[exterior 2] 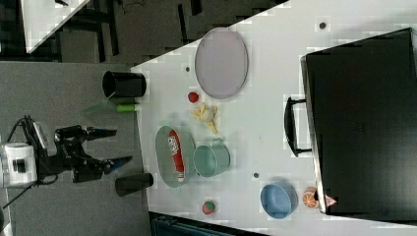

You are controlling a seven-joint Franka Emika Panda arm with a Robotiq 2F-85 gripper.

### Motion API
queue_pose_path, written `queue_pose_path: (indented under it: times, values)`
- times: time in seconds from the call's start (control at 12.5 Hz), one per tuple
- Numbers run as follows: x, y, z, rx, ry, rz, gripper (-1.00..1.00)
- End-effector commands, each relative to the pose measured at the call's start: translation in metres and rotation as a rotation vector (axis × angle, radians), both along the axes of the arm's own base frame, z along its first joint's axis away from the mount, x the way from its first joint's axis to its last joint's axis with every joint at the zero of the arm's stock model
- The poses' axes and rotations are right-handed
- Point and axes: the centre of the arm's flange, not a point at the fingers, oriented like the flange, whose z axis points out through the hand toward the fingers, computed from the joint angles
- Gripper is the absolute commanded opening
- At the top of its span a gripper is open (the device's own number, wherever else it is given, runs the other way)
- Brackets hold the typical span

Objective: Pick ketchup from strainer and place it on the table

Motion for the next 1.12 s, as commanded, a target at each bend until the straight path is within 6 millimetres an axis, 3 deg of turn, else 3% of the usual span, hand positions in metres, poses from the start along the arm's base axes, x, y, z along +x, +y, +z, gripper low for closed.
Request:
queue_pose_path:
  times: [0.08, 0.32, 0.64, 0.88, 1.12]
  values:
    - [-0.003, 0.092, -0.051, -0.010, 0.111, 0.138, 1.00]
    - [-0.014, 0.160, -0.069, -0.018, 0.108, 0.268, 1.00]
    - [-0.031, 0.228, -0.102, -0.003, 0.106, 0.401, 1.00]
    - [-0.053, 0.269, -0.147, 0.013, 0.113, 0.494, 1.00]
    - [-0.074, 0.296, -0.202, 0.053, 0.083, 0.567, 1.00]
